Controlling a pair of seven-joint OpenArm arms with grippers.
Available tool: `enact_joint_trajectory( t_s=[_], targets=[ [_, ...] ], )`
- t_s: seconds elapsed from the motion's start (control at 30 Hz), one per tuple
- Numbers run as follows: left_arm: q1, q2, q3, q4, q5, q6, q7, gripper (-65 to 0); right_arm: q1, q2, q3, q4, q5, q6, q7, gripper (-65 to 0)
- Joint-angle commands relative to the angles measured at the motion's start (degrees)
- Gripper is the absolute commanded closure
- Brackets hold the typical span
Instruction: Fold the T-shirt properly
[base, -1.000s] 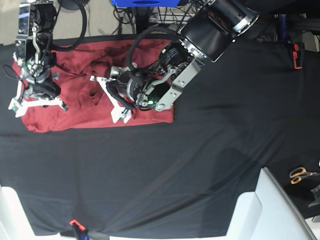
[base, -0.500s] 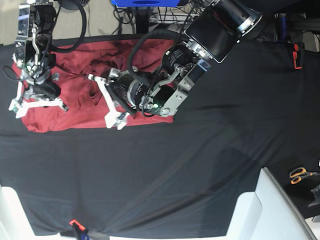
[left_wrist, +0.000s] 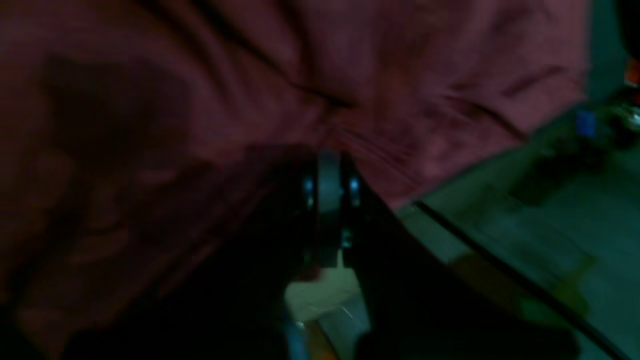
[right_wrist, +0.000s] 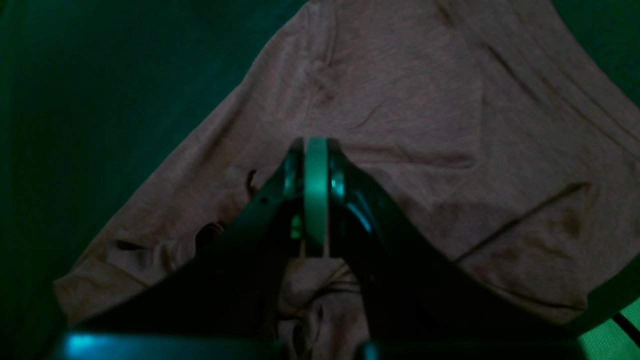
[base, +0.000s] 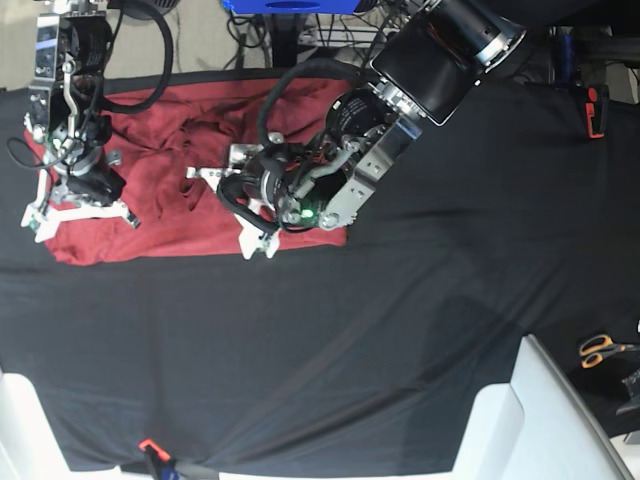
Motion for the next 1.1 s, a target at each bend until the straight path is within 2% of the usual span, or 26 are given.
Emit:
enact_joint_trajectory(
  t_s=[0.0, 0.3, 0.47, 0.6, 0.87, 1.07],
  targets=[
    [-0.8, 0.7, 0.1, 0.8, 0.2, 0.1, 0.2, 0.0, 0.5, 0.3, 0.2, 1.0, -0.2, 0.2, 1.0, -0.2],
    [-0.8, 0.1, 0.3, 0.6, 0.8, 0.1, 0.3, 0.0, 0.5, 0.3, 0.2, 1.0, -0.2, 0.2, 1.0, -0.2],
    [-0.8, 0.1, 0.4, -3.6, 0.5, -0.1, 0.3, 0.0, 0.5, 0.3, 0.2, 1.0, -0.1, 0.2, 1.0, -0.2],
    [-1.3, 0.1, 5.0, -3.7, 0.4, -1.8, 0.2, 0.0, 0.5, 0.3, 0.2, 1.0, -0.1, 0.2, 1.0, -0.2],
    [-1.2, 1.6, 5.7, -3.6, 0.4, -2.6, 0.1, 0.0, 0.5, -0.8, 0.3, 1.0, -0.1, 0.2, 1.0, -0.2],
    [-1.0, 1.6, 6.0, -3.6, 0.3, -7.8, 0.1, 0.0, 0.5, -0.8, 0.2, 1.0, -0.1, 0.2, 1.0, -0.2]
  ],
)
